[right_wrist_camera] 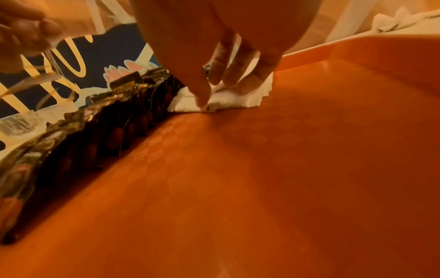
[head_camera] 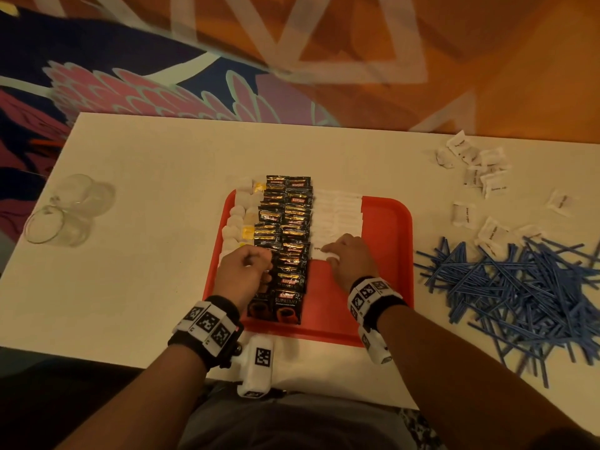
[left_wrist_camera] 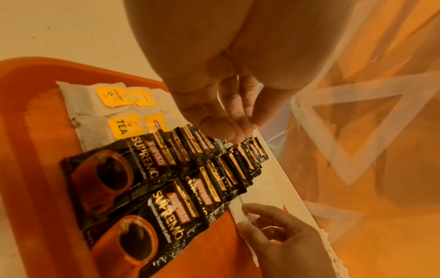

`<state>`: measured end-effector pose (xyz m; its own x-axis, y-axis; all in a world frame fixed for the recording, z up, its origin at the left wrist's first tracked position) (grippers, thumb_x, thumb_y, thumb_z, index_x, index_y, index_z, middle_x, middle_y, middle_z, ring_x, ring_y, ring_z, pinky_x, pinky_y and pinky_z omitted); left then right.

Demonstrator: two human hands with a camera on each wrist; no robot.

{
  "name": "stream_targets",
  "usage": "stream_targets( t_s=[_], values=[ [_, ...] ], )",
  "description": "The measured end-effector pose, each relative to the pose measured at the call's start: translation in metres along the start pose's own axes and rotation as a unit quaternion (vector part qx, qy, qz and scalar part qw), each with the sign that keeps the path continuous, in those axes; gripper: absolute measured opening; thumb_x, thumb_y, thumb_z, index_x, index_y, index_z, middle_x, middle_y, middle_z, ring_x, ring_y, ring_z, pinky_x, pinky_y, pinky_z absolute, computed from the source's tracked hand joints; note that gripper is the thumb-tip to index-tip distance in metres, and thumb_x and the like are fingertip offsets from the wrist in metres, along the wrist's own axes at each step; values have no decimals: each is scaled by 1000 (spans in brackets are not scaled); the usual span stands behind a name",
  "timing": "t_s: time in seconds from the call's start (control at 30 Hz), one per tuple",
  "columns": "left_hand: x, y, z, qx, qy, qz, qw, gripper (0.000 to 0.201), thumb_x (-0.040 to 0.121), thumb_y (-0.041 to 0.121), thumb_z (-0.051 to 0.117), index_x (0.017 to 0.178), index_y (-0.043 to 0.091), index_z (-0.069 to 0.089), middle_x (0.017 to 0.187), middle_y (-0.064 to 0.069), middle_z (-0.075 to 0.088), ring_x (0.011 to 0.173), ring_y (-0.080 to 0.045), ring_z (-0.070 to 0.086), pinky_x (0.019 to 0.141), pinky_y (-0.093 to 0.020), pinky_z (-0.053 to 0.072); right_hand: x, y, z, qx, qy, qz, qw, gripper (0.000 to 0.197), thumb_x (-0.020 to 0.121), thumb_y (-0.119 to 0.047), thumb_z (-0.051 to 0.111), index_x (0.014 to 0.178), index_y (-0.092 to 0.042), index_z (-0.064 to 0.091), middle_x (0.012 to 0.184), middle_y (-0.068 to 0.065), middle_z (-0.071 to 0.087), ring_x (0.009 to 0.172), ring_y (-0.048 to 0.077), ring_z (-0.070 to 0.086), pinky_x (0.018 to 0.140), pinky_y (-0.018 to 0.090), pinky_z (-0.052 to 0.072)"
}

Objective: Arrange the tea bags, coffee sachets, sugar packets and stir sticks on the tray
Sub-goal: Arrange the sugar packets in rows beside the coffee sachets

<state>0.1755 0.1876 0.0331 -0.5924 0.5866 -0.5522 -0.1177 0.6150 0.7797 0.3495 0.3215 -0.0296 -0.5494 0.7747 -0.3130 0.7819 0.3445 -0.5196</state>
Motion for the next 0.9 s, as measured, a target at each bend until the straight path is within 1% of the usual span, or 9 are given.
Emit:
stream_targets(
  t_s=[0.03,0.1,0.27,0.4,0.5,0.67,0.8,0.9],
  values=[
    [0,-1,-1,1,1,2,1000,9,97,13,61,96,14,69,90,-7,72,72,-18,67,67,-33,58,1,0,1,-7,1,3,1000,32,98,-17,51,125,-28,63,116,-3,52,115,16,41,96,26,37],
    [-1,-2,-4,3,4,9,1000,10,97,13,60,94,15,70,88,-4,72,72,-18,67,68,-35,57,3,1,2,-11,8,11,1000,31,99,-19,52,124,-30,64,116,-4,53,115,16,42,95,27,38],
    [0,-6,-11,2,6,8,1000,9,97,19,63,91,19,71,82,2,73,71,-16,68,70,-37,54,5,2,3,-12,17,10,1000,28,98,-20,54,121,-30,66,113,-5,54,114,16,43,96,28,38],
    [-2,-6,-12,4,6,10,1000,8,96,20,64,91,20,70,77,5,71,66,-12,66,67,-35,51,5,0,3,-15,24,4,1000,28,97,-21,55,120,-31,66,112,-6,54,113,14,43,94,25,36],
    [-4,-7,-13,-4,2,6,1000,8,96,19,64,92,18,70,78,4,70,66,-13,65,65,-33,50,6,-4,5,-24,21,-22,999,29,96,-22,56,122,-30,65,113,-4,54,113,15,44,96,26,36],
    [-6,-8,-17,0,-2,7,1000,10,96,14,62,89,16,69,83,-3,69,66,-14,64,64,-33,51,12,-4,9,-31,18,-9,999,27,96,-24,56,120,-31,66,116,-4,54,115,17,45,98,30,40],
    [-6,-10,-21,4,-2,6,1000,11,96,13,61,89,15,69,87,-4,70,76,-19,65,67,-34,52,14,-5,10,-30,23,-11,999,27,96,-24,57,120,-30,66,118,-3,56,116,18,44,99,31,39],
    [-7,-10,-21,9,-5,9,1000,11,96,14,62,88,16,69,87,-4,70,77,-20,64,67,-34,52,14,-3,9,-29,28,-14,999,27,95,-24,57,120,-29,66,117,-2,56,116,18,45,99,31,38]
  ],
)
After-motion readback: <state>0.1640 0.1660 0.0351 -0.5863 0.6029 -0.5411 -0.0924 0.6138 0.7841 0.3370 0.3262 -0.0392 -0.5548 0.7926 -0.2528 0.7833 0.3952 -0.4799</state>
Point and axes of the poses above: each hand's wrist, its own x-axis towards the middle knuckle, its own z-axis out of the palm, y = z × x, the point moved 3 cm from there along x, towards the middle knuckle
